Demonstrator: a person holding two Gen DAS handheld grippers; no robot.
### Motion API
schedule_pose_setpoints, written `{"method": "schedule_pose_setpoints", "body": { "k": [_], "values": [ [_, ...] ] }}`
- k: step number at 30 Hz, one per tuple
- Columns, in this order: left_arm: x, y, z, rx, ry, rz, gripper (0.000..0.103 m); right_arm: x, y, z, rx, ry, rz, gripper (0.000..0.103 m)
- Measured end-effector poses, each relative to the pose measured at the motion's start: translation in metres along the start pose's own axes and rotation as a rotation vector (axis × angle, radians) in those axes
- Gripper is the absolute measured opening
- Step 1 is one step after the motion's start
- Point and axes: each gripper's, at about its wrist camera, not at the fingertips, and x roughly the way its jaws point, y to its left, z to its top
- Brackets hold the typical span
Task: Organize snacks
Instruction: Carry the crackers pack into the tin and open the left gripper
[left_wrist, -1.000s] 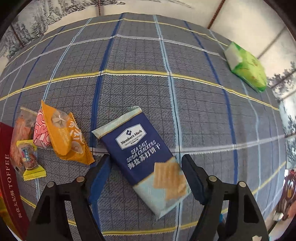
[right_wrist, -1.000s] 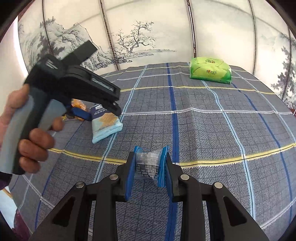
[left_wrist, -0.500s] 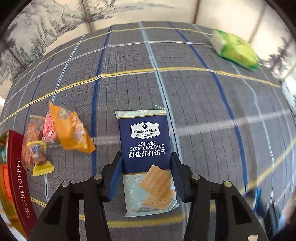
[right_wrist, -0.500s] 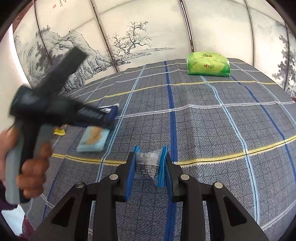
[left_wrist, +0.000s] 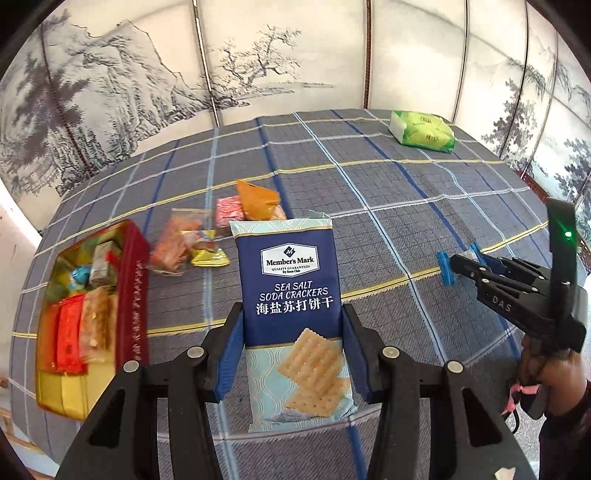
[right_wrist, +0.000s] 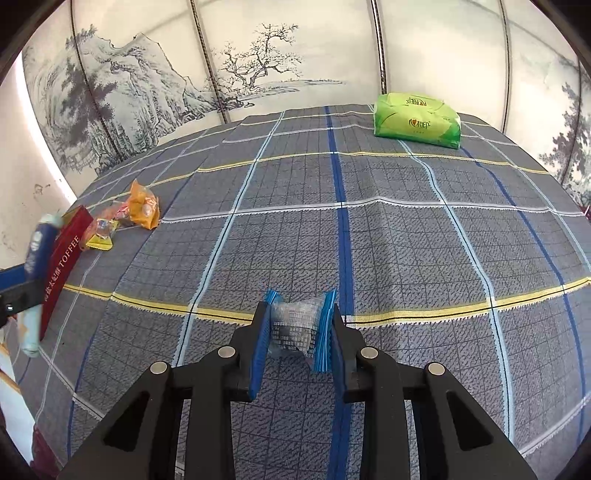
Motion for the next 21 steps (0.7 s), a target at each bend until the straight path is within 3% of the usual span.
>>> {"method": "schedule_pose_setpoints", "body": {
  "k": [11,21],
  "values": [
    [-0.040,0.052,-0.019,-0.067,-0.082,0.064,0.046,0.002,0.009,0.000,-0.047,0.008,-0.072,0.031],
    [-0.051,0.107,-0.034,-0.132,-0.117,0.151,0.046,0.003,0.016,-0.001,-0.082,0.008,-0.122,0.031]
  ]
}}
